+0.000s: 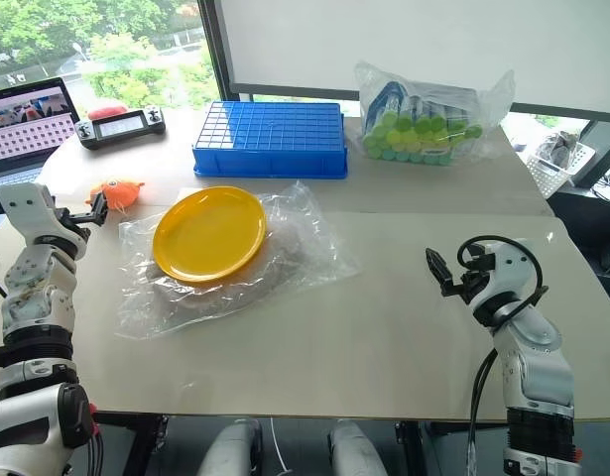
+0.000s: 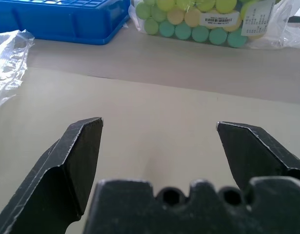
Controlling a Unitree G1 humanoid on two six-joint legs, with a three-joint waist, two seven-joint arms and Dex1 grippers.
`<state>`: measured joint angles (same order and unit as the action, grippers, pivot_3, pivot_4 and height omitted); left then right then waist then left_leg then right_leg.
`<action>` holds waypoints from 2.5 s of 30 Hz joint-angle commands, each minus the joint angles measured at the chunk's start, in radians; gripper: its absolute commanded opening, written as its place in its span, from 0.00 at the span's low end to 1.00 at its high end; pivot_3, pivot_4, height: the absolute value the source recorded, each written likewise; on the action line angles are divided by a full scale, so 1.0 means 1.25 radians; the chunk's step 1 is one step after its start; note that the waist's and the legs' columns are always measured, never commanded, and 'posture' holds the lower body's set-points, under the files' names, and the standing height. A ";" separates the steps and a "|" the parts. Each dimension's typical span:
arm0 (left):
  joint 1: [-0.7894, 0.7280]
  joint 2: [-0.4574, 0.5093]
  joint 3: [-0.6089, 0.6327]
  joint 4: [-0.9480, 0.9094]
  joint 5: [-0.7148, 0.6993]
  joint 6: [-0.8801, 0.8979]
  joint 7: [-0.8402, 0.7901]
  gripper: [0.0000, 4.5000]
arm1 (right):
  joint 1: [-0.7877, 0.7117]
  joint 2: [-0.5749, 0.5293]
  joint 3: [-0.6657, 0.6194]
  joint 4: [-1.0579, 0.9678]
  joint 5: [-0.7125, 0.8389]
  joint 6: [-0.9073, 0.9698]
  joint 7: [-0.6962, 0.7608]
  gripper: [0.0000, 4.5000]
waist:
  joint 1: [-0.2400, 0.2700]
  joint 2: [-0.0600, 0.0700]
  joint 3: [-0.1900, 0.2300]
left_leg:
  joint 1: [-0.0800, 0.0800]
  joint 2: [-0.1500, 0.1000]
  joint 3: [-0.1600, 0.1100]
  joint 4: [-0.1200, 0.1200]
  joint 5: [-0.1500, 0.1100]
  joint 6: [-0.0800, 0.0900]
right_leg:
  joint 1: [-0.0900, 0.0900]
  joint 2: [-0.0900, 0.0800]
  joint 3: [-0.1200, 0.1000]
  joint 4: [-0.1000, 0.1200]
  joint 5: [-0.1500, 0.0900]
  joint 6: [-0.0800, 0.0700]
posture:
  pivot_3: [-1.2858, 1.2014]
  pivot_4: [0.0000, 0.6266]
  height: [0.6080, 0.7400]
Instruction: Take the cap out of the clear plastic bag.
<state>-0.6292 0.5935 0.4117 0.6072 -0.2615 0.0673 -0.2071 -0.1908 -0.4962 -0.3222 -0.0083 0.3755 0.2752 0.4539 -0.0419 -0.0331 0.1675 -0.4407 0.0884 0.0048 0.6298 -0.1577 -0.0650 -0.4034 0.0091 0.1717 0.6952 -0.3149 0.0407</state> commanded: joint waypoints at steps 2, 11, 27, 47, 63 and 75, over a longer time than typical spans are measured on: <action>-0.046 -0.001 -0.028 0.071 0.025 -0.031 -0.019 1.00 | -0.018 -0.001 -0.005 -0.004 -0.009 -0.035 0.000 0.99 | 0.000 0.000 0.000 | 0.000 0.000 0.000 0.000 0.000 0.000 | 0.000 0.000 0.000 0.000 0.000 0.000 | 0.52 0.24 0.80; -0.056 0.045 -0.040 -0.057 -0.143 0.126 -0.387 1.00 | -0.105 -0.082 0.069 -0.247 0.170 0.130 0.165 0.99 | -0.004 0.001 0.001 | -0.001 0.000 0.000 -0.001 0.000 0.000 | -0.002 0.000 0.000 0.000 0.000 0.000 | 0.52 0.24 0.80; 0.197 0.231 -0.006 -0.364 -0.343 0.509 -0.630 1.00 | -0.201 -0.194 0.400 -0.485 0.130 0.183 0.396 0.99 | -0.008 0.000 0.001 | -0.001 0.000 -0.003 0.000 0.000 0.000 | -0.001 0.000 -0.003 0.000 -0.004 0.002 | 0.52 0.24 0.80; 0.239 0.006 -0.078 -0.451 -0.366 0.605 -0.450 1.00 | -0.163 -0.148 0.424 -0.384 -0.008 0.119 0.383 0.99 | 0.003 -0.001 0.001 | -0.002 0.000 -0.006 0.002 0.000 0.000 | 0.001 -0.001 -0.006 0.001 -0.003 -0.003 | 0.52 0.24 0.80; 0.143 -0.096 -0.014 -0.420 -0.442 0.718 -0.298 0.05 | -0.144 -0.147 0.394 -0.410 -0.008 0.136 0.342 1.00 | 0.004 -0.001 0.001 | -0.002 -0.001 -0.007 0.002 0.000 0.000 | 0.002 -0.001 -0.007 0.002 -0.003 -0.002 | 0.52 0.24 0.80; 0.300 0.030 0.150 -0.563 -0.634 0.852 -0.328 0.02 | -0.128 -0.138 0.396 -0.419 -0.002 0.156 0.328 1.00 | -0.010 -0.001 0.001 | -0.001 -0.001 -0.008 0.001 0.000 0.000 | 0.001 -0.001 -0.008 0.002 -0.004 -0.001 | 0.52 0.24 0.80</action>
<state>-0.2870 0.6101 0.5656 -0.0567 -1.0240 1.1045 -0.6244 -0.3486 -0.6740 0.1846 -0.5029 0.3676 0.4701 0.8698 -0.0548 -0.0343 0.1689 -0.4419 0.0871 -0.0052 0.6316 -0.1573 -0.0648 -0.4013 0.0075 0.1621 0.6982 -0.3197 0.0393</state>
